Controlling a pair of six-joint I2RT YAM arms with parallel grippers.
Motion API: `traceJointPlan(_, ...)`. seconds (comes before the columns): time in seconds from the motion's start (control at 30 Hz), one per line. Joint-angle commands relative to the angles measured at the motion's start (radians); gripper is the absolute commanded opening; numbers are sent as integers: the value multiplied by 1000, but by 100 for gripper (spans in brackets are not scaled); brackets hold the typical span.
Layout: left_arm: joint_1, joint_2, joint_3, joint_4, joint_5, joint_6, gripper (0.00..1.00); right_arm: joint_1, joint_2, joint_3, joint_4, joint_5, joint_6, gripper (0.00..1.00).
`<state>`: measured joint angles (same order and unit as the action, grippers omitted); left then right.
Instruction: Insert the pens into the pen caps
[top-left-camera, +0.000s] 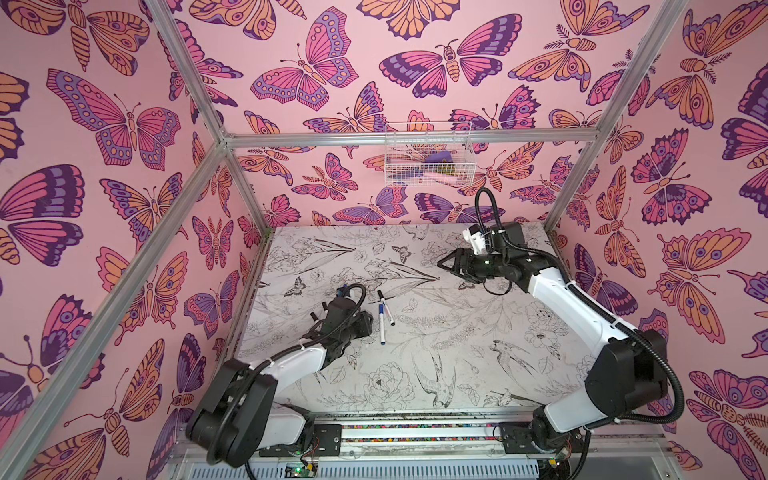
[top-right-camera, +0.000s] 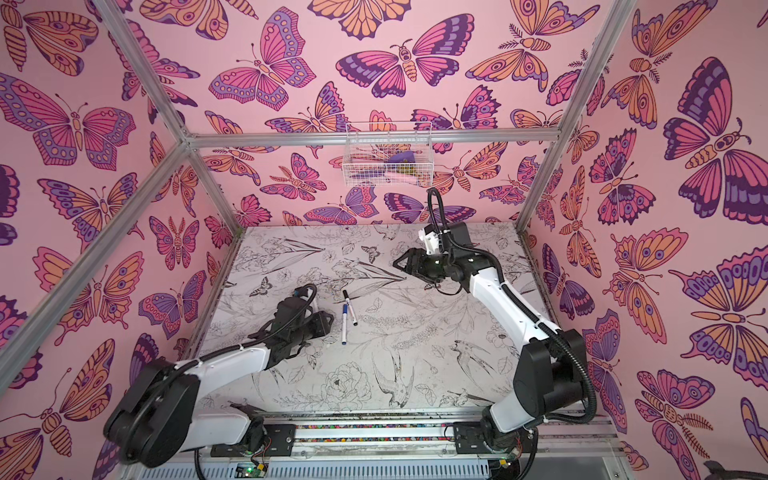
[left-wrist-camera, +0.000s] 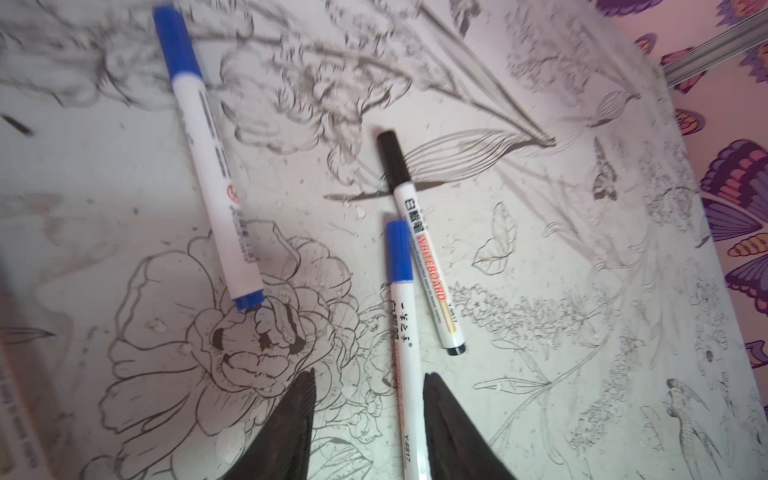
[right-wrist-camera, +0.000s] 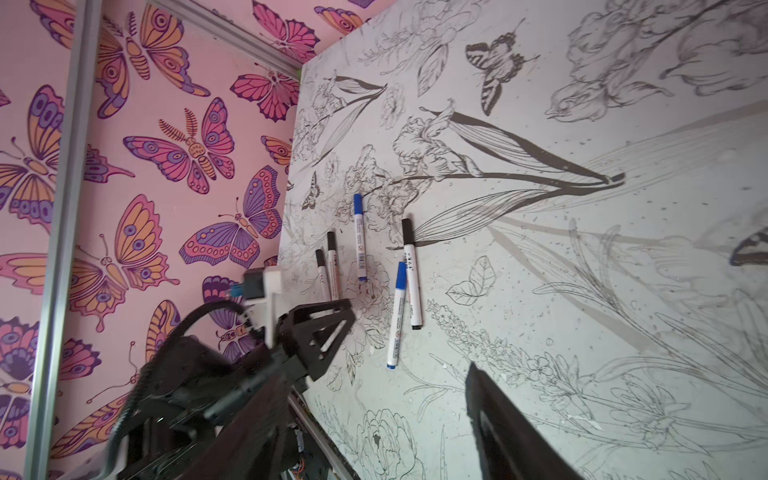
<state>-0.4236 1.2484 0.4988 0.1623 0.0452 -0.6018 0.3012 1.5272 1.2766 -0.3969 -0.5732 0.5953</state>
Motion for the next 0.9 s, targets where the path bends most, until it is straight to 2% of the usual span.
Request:
traceJointPlan(0.0, 9, -149, 27, -110, -102, 51, 48, -35, -54, -83, -30, 226, -43, 70)
traceJointPlan(0.13, 76, -311, 59, -257, -287, 137, 51, -43, -164, -242, 46, 648, -121, 70)
traceJointPlan(0.23, 153, -347, 101, -353, -511, 193, 53, -45, -226, -375, 174, 988, -194, 71)
traceJointPlan(0.3, 199, -330, 114, -373, -623, 235, 58, -49, -242, -448, 264, 1124, -270, 72)
traceJointPlan(0.33, 225, -311, 111, -369, -658, 255, 66, -51, -239, -477, 312, 1167, -307, 72)
traceJointPlan(0.37, 247, -288, 104, -348, -670, 289, 98, -51, -231, -503, 362, 1181, -357, 72)
traceJointPlan(0.47, 285, -176, 75, -282, -751, 341, 99, -55, -157, -582, 556, 1228, -450, 74)
traceJointPlan(0.57, 322, -59, 65, -228, -700, 300, 99, -67, -50, -632, 737, 1229, -511, 75)
traceJointPlan(0.67, 328, 52, 17, -37, -676, 294, 99, -60, -6, -699, 943, 1263, -599, 75)
traceJointPlan(0.7, 330, 66, 17, 1, -672, 318, 99, -83, -13, -745, 1027, 1197, -601, 75)
traceJointPlan(0.73, 330, 68, -2, 70, -656, 332, 99, -101, -16, -776, 1072, 1188, -581, 76)
traceJointPlan(0.77, 330, 68, -61, 241, -649, 366, 99, -116, -30, -810, 1126, 1172, -568, 77)
traceJointPlan(0.8, 331, 65, -116, 403, -635, 406, 99, -134, -55, -840, 1145, 1117, -560, 94)
traceJointPlan(0.83, 336, 68, -155, 520, -605, 438, 99, -154, -74, -861, 1153, 1058, -552, 99)
traceJointPlan(0.87, 342, 83, -194, 618, -610, 475, 99, -185, -77, -882, 1180, 981, -538, 99)
